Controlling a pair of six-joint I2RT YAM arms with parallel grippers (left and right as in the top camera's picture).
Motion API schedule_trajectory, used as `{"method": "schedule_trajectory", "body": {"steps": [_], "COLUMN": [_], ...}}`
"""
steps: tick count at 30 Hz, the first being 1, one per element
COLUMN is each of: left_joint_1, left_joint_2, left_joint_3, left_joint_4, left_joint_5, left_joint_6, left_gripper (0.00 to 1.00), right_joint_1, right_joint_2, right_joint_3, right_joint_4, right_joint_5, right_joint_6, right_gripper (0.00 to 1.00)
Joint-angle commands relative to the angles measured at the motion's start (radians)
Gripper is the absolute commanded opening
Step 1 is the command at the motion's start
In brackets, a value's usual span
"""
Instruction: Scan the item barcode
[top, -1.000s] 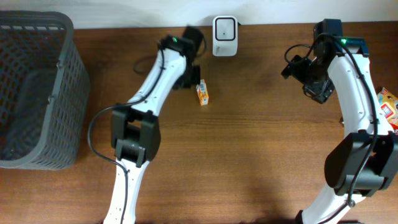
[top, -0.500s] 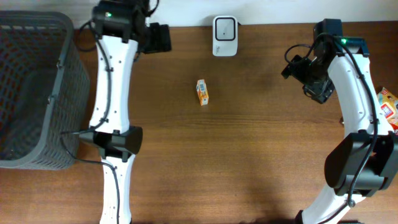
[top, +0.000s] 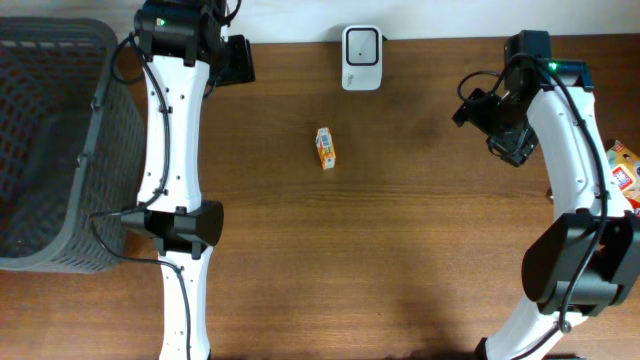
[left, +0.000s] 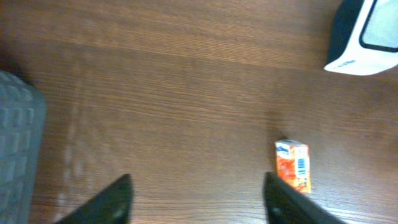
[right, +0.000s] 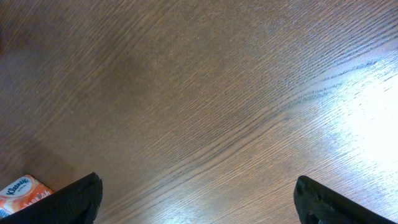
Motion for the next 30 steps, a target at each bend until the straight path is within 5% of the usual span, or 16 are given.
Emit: {"method": "schedule_trajectory", "body": {"steps": [1, 8, 18, 30], "left_joint_1": [-0.007, -0.064, -0.050, -0.045], "left_joint_2": [-0.017, 0.002, 0.002, 0.003], "left_joint_3": [-0.045, -0.305, -0.633, -0.656], "left_joint_4": [-0.003, 0.085, 0.317, 0.334], "left_joint_5": [0.083, 0.036, -0.042, -0.274], "left_joint_6": [0.005, 0.005, 0.005, -0.049], "left_gripper": [0.44, 0.00, 0.00, 0.01], "right_joint_1": [-0.001, -0.001, -0.001, -0.001], "right_joint_2": [-0.012, -0.012, -0.012, -0.012], "right_joint_3": [0.006, 0.006, 0.006, 0.006], "right_joint_4": [0.000, 0.000, 0.000, 0.000], "right_joint_5": [-0.005, -0.005, -0.005, -0.005], "right_joint_6": [-0.003, -0.003, -0.003, -0.003], "right_gripper": [0.98, 0.98, 0.98, 0.98]}}
